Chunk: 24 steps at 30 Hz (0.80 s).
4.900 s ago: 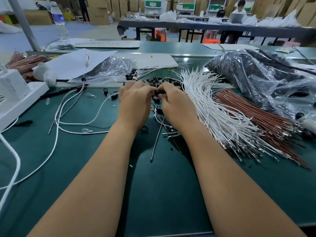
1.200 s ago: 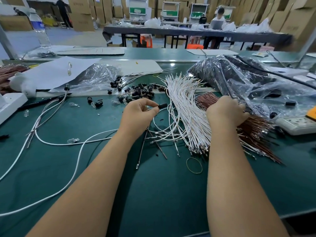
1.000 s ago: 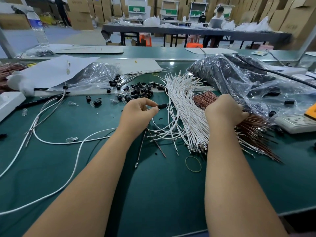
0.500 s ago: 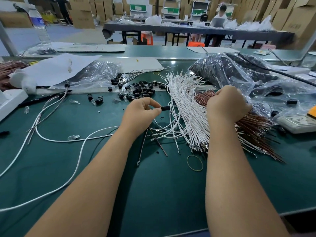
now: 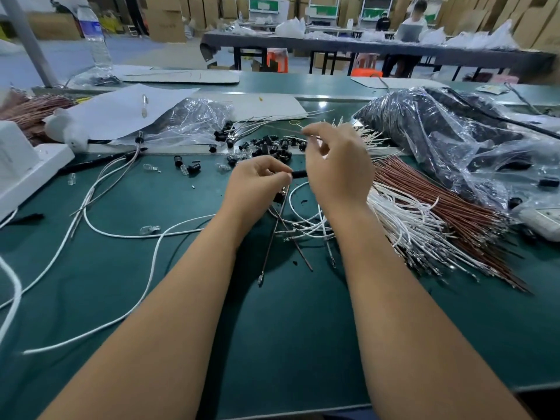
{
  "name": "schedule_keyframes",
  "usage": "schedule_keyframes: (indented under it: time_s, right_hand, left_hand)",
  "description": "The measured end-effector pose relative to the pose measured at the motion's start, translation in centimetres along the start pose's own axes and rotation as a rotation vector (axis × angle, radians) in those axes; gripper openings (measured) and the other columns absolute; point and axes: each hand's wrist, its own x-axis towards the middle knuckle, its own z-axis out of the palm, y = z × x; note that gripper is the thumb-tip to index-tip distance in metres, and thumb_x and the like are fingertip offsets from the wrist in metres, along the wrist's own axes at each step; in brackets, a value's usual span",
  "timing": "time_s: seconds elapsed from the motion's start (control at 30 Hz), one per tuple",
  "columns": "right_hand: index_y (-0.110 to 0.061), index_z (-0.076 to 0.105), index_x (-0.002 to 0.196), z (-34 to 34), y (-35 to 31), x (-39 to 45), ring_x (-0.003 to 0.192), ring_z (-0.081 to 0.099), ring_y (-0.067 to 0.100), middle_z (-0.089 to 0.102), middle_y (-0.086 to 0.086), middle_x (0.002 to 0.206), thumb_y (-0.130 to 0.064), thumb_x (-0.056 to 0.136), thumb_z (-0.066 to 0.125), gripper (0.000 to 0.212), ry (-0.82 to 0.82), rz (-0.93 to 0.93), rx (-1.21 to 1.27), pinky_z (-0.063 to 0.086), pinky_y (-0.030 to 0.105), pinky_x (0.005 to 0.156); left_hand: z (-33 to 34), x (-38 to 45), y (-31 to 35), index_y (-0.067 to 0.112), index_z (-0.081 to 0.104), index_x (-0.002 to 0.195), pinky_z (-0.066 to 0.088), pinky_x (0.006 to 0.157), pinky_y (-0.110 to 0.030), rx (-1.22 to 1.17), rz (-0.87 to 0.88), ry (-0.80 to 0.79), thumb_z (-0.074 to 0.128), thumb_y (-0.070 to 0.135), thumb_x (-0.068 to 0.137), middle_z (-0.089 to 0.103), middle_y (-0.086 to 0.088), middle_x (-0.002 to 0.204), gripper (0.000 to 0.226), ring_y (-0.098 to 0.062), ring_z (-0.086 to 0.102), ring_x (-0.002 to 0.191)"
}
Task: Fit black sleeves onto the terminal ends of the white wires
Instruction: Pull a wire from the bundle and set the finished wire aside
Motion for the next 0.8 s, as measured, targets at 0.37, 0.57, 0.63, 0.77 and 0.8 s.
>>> schedule_keyframes:
  time_s: [0.37, 0.57, 0.63, 0.77, 0.8]
  right_hand:
    - [-0.021, 0.069, 0.102, 1.9, 0.8, -0.7, 0.055, 0.042, 0.001, 0.063, -0.004, 0.085, 0.001, 0.092, 0.045, 0.035, -0.212, 0.194, 0.366, 0.030, 0.017, 0.051]
    - [-0.030, 0.073, 0.082, 1.6, 0.7, -0.6, 0.056, 0.047, 0.010, 0.062, 0.000, 0.080, -0.010, 0.084, 0.057, 0.026, -0.221, 0.283, 0.395, 0.040, 0.027, 0.057]
    - [-0.031, 0.072, 0.077, 1.5, 0.6, -0.6, 0.069, 0.054, 0.014, 0.059, -0.002, 0.085, -0.011, 0.082, 0.061, 0.023, -0.227, 0.259, 0.344, 0.048, 0.030, 0.068]
    - [-0.031, 0.069, 0.072, 1.3, 0.5, -0.7, 0.079, 0.057, 0.023, 0.054, -0.003, 0.084, -0.012, 0.080, 0.062, 0.022, -0.210, 0.248, 0.280, 0.051, 0.037, 0.077]
    - [-0.031, 0.068, 0.072, 1.3, 0.5, -0.7, 0.080, 0.057, 0.023, 0.053, -0.004, 0.083, -0.012, 0.080, 0.062, 0.022, -0.208, 0.249, 0.275, 0.051, 0.037, 0.077]
  left_hand:
    - [-3.9, 1.4, -1.2, 0.024, 0.069, 0.081, 0.025, 0.039, -0.013, 0.047, -0.021, 0.191, 0.062, 0.013, 0.087, 0.034, 0.015, 0.041, 0.014, -0.002, 0.027, 0.036]
    - [-3.8, 1.4, -1.7, 0.030, 0.069, 0.076, 0.032, 0.049, -0.015, 0.127, -0.022, 0.157, 0.064, 0.017, 0.085, 0.037, 0.017, 0.038, 0.016, -0.002, 0.034, 0.040]
    - [-3.7, 1.4, -1.8, 0.029, 0.069, 0.075, 0.032, 0.046, -0.012, 0.128, -0.021, 0.150, 0.064, 0.018, 0.085, 0.037, 0.017, 0.038, 0.016, -0.001, 0.034, 0.039]
    - [-3.7, 1.5, -1.9, 0.026, 0.068, 0.074, 0.034, 0.051, -0.018, 0.126, -0.033, 0.146, 0.065, 0.019, 0.087, 0.037, 0.015, 0.041, 0.015, -0.002, 0.032, 0.040]
    - [-3.7, 1.5, -1.9, 0.025, 0.068, 0.074, 0.033, 0.051, -0.019, 0.123, -0.035, 0.143, 0.065, 0.019, 0.087, 0.037, 0.014, 0.043, 0.015, -0.002, 0.032, 0.041]
